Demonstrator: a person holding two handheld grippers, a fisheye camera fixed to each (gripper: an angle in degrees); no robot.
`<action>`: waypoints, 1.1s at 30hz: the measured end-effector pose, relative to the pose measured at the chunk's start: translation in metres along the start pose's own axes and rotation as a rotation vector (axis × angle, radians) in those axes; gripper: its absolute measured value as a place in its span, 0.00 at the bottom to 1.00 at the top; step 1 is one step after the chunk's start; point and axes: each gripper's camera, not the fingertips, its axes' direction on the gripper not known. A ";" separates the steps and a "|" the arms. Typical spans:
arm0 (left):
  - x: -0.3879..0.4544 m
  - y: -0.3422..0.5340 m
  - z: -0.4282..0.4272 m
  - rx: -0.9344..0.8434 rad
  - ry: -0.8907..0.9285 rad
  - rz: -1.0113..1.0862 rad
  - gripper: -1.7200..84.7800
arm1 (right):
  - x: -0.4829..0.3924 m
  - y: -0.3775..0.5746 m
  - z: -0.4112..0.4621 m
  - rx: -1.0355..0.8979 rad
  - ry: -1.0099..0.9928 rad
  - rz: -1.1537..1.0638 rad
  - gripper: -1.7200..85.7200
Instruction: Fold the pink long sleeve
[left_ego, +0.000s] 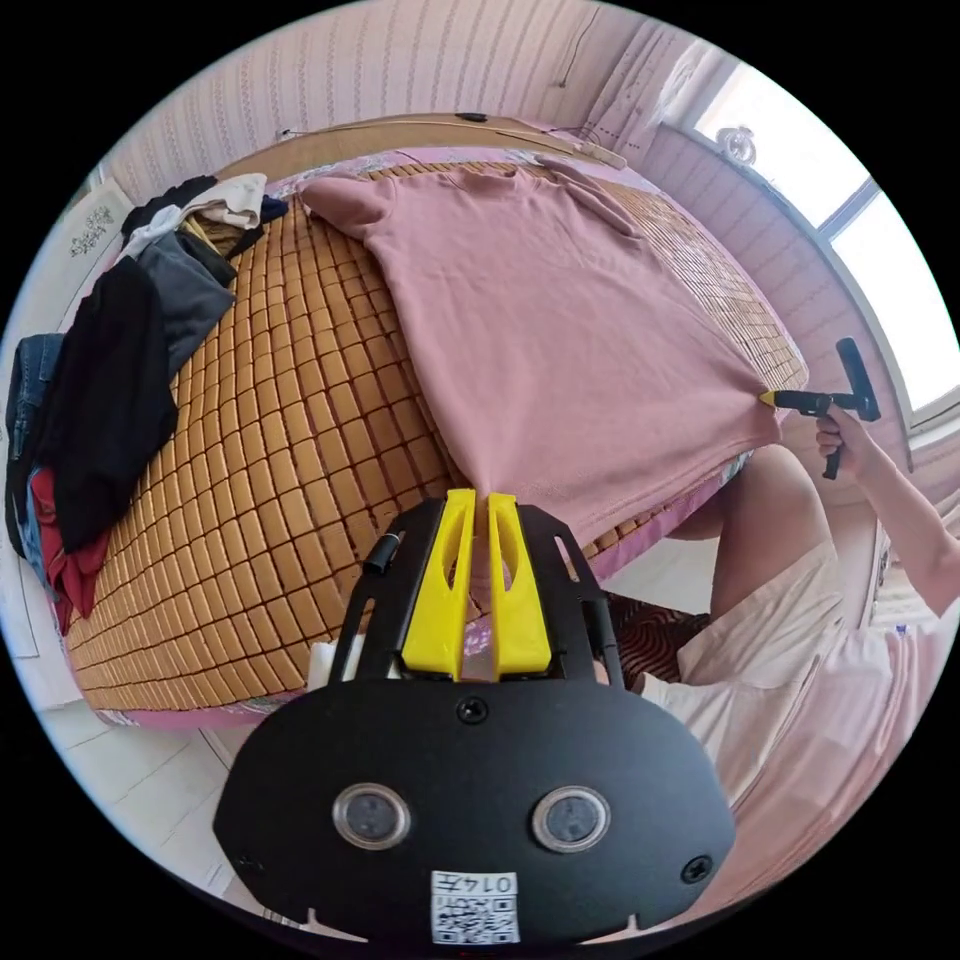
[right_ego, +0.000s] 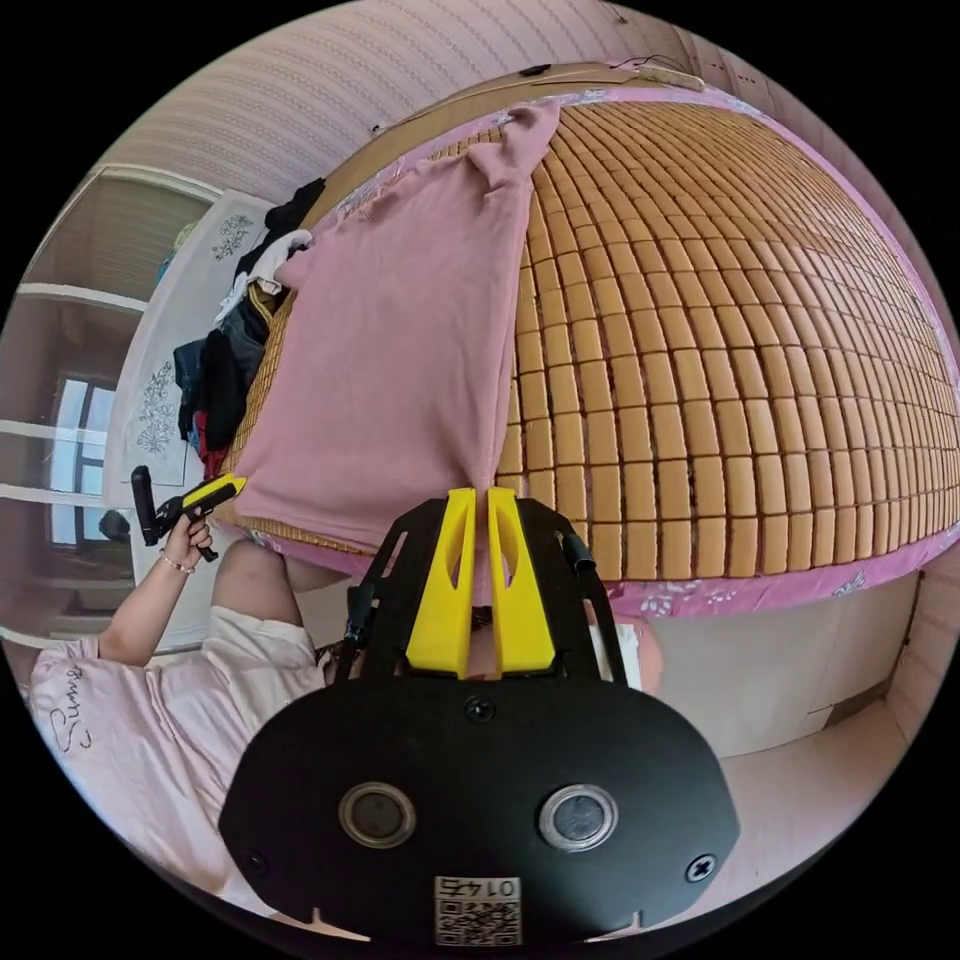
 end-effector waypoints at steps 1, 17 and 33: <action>0.007 0.005 0.009 -0.037 0.019 0.025 0.04 | 0.000 0.005 0.001 -0.035 -0.016 -0.007 0.03; 0.050 -0.218 0.016 0.182 -0.131 0.375 0.11 | 0.015 -0.234 -0.040 0.331 0.224 -0.030 0.15; 0.198 -0.434 0.223 0.119 -0.090 0.576 0.10 | 0.037 -0.220 -0.028 0.604 0.236 0.200 0.04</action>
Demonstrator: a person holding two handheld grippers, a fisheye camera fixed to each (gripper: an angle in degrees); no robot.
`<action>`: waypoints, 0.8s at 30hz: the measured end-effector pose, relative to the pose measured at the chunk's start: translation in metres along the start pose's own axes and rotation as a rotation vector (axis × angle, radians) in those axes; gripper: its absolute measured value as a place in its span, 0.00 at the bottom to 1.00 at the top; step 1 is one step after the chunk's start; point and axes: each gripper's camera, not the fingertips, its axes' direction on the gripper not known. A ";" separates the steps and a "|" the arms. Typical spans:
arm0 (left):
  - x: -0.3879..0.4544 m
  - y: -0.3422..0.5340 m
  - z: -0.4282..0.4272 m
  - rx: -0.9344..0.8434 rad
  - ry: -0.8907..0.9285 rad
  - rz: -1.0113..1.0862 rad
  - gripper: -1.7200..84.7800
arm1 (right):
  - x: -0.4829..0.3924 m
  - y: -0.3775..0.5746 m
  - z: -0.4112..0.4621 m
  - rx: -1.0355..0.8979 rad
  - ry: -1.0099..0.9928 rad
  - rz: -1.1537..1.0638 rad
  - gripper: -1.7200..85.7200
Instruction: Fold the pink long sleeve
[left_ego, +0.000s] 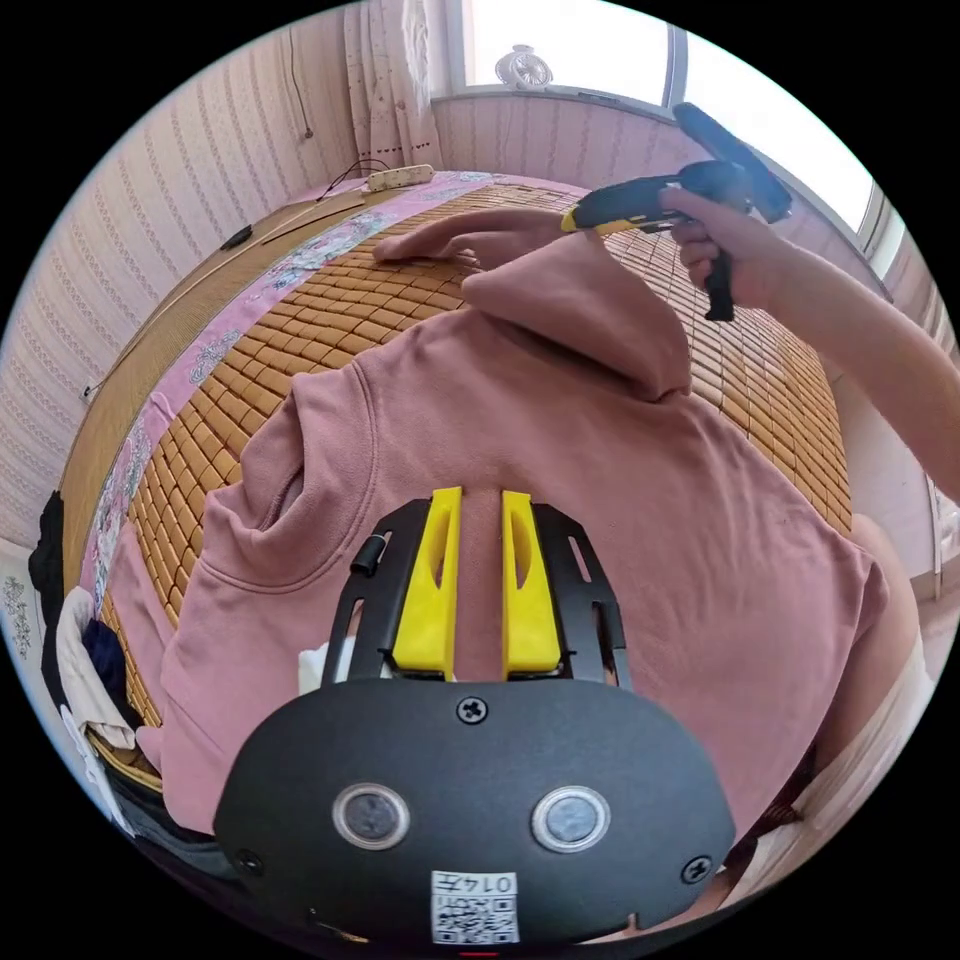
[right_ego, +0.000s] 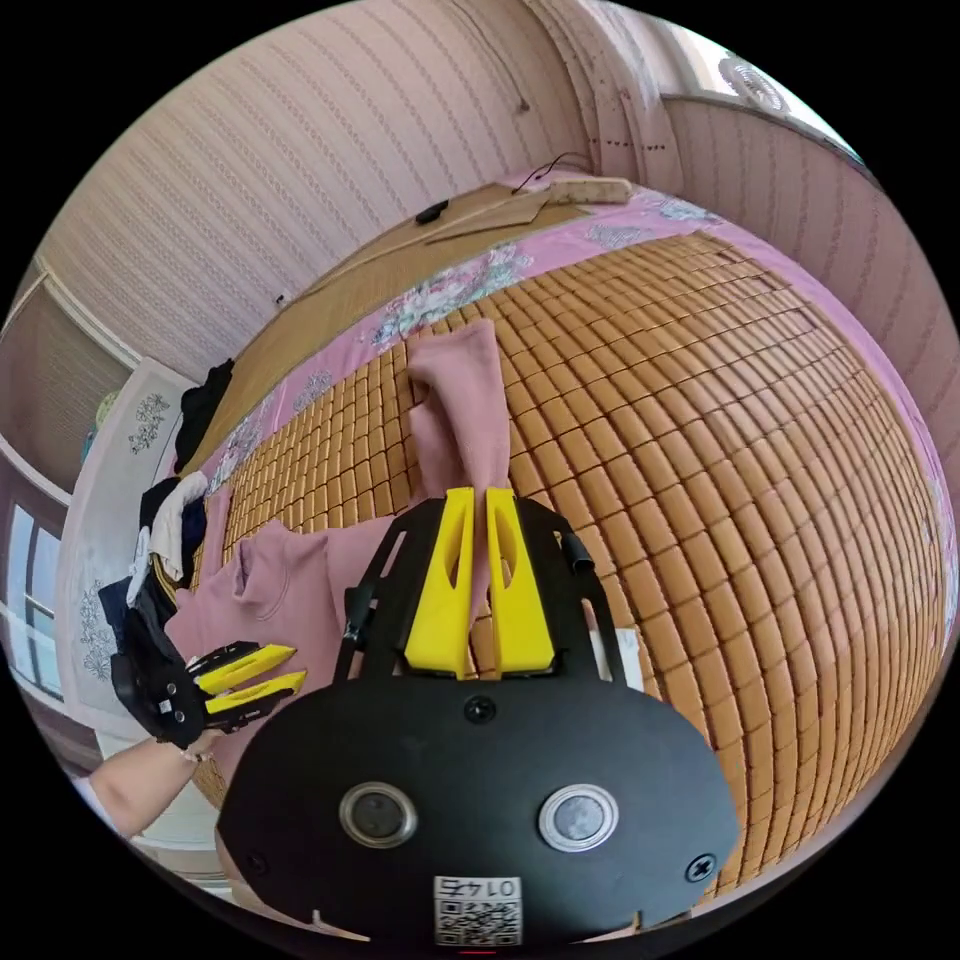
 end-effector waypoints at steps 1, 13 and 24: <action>0.004 -0.002 0.001 -0.001 -0.008 0.006 0.10 | 0.007 0.031 -0.031 0.003 -0.001 -0.012 0.04; 0.070 -0.081 -0.014 0.026 -0.026 0.107 0.09 | 0.093 0.088 -0.075 -0.046 0.206 0.064 0.12; 0.105 -0.147 0.037 -0.060 0.053 0.038 0.09 | 0.099 0.116 -0.094 -0.039 0.434 0.027 0.02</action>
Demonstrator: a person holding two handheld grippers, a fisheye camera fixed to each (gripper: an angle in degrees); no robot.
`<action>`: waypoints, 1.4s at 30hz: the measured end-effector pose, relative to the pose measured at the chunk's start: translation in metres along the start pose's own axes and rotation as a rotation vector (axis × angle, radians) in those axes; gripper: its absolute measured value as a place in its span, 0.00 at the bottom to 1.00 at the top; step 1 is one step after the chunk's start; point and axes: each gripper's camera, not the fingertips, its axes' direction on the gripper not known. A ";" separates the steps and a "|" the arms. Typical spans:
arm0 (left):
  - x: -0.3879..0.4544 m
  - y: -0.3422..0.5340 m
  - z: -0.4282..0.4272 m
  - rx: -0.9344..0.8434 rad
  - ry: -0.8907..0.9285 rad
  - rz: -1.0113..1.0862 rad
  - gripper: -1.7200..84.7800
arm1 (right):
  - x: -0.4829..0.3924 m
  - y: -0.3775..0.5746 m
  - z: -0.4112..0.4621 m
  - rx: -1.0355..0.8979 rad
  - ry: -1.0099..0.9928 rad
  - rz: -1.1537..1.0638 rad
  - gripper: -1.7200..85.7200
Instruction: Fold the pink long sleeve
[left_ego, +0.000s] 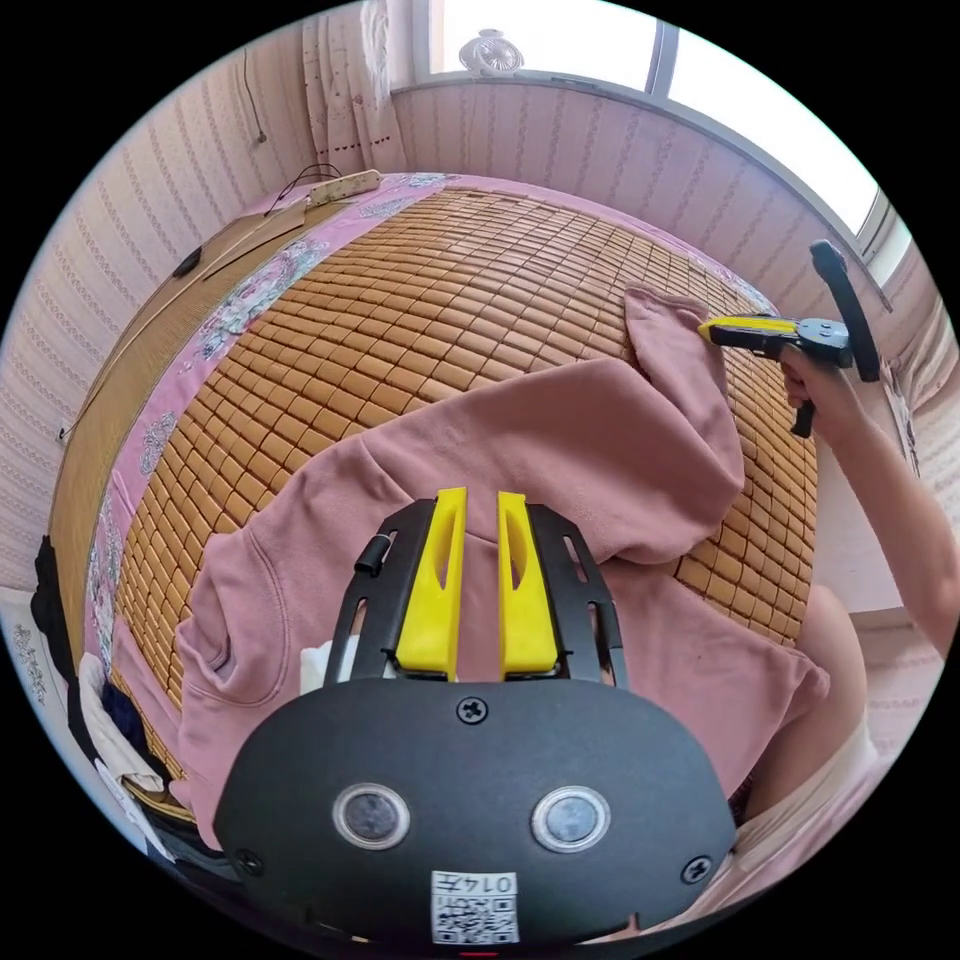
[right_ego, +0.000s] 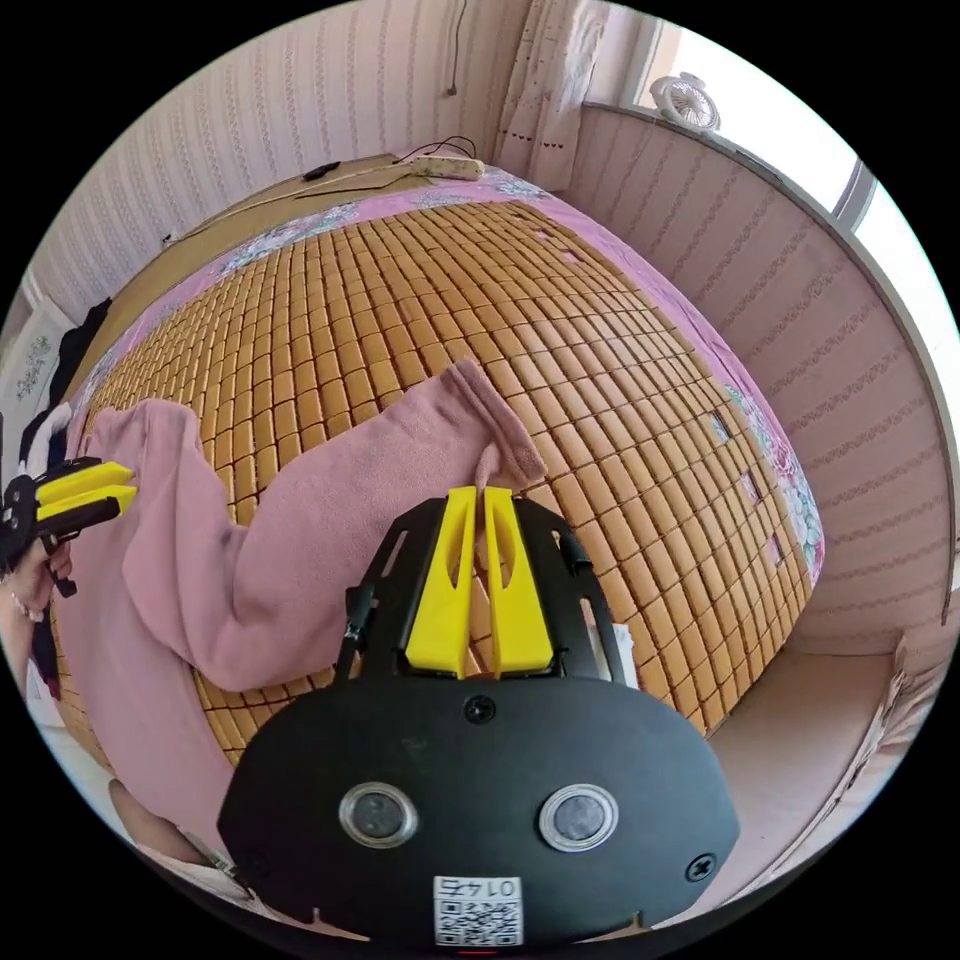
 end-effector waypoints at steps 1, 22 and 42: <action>0.004 -0.004 0.000 0.006 0.006 0.005 0.09 | 0.026 0.020 -0.022 0.056 -0.029 0.106 0.02; 0.036 -0.047 0.046 -0.071 -0.098 0.042 0.01 | 0.061 0.018 0.044 -0.055 0.027 0.084 0.01; 0.040 0.353 -0.147 -0.065 0.006 -0.276 0.11 | -0.109 0.155 -0.057 -0.387 -0.558 -0.225 0.17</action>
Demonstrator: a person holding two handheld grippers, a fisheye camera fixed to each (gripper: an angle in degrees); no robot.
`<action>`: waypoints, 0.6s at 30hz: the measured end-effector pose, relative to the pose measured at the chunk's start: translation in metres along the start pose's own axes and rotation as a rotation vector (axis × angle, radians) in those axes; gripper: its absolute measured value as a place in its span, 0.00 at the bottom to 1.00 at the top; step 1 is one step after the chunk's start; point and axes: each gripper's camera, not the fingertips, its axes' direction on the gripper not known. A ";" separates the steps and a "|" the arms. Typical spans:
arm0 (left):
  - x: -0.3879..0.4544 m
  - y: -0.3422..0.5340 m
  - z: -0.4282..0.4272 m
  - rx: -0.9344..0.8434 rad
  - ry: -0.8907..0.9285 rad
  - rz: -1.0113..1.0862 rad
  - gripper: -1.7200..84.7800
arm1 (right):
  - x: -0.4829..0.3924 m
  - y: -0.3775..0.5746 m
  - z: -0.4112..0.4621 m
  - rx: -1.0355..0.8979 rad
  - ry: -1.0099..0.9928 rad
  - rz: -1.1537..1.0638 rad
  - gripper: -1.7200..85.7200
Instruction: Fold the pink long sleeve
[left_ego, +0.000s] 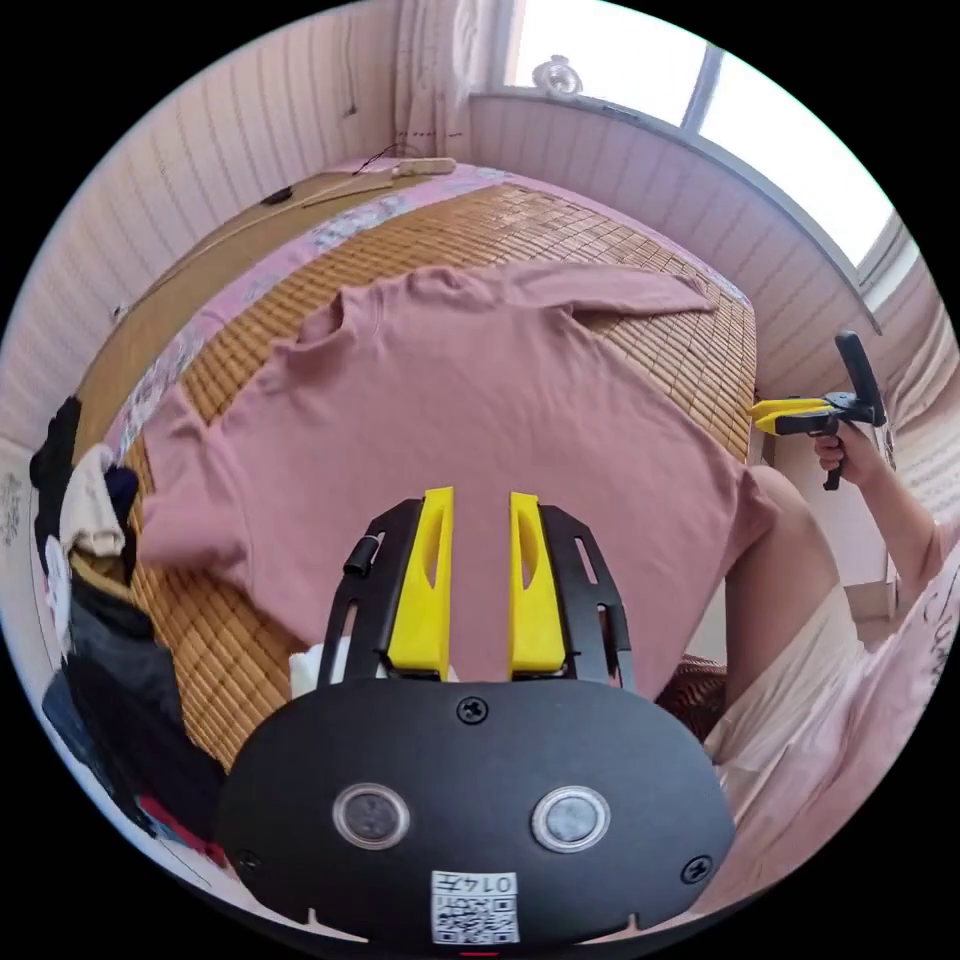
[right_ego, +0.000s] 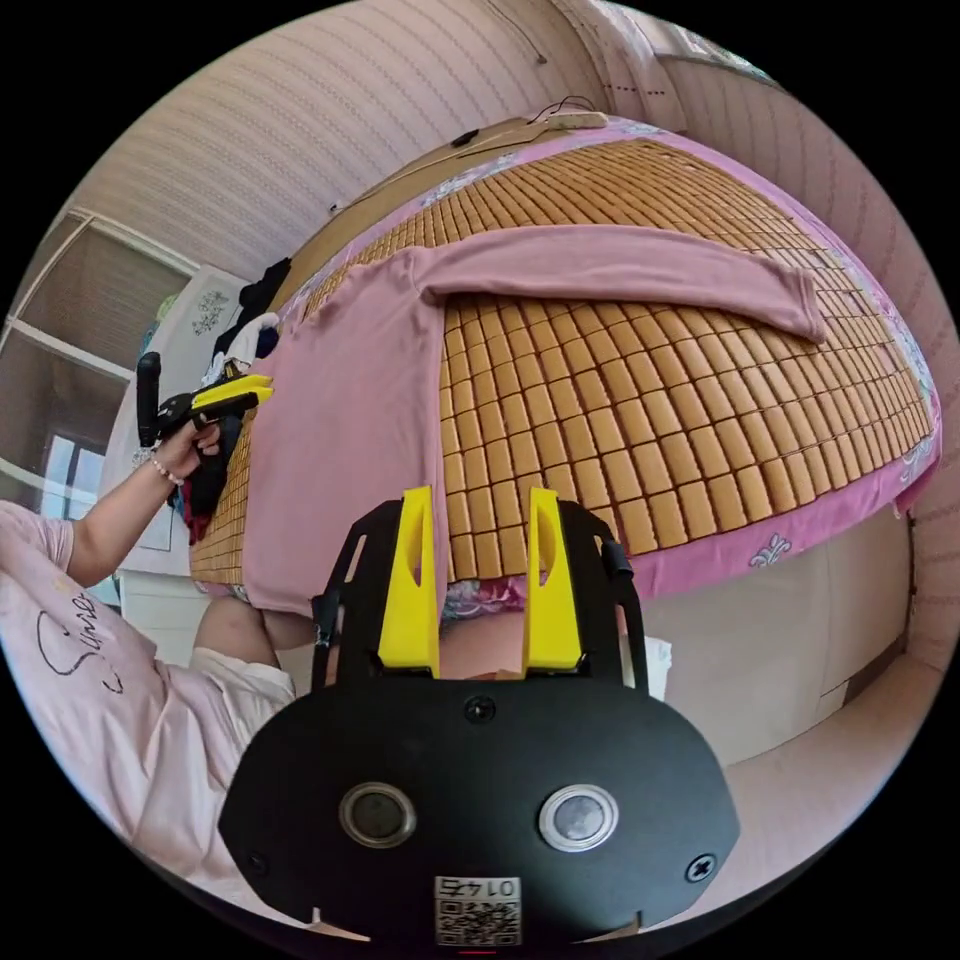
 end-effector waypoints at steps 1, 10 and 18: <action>0.004 0.041 -0.007 -0.025 -0.011 -0.053 0.12 | -0.011 -0.005 0.008 -0.048 0.004 -0.021 0.17; 0.031 0.173 -0.003 -0.050 -0.051 -0.359 0.14 | -0.088 -0.048 0.081 -0.332 0.324 -0.229 0.09; 0.025 0.204 -0.022 0.005 -0.153 -0.421 0.14 | -0.118 -0.074 0.072 -0.307 0.326 -0.269 0.03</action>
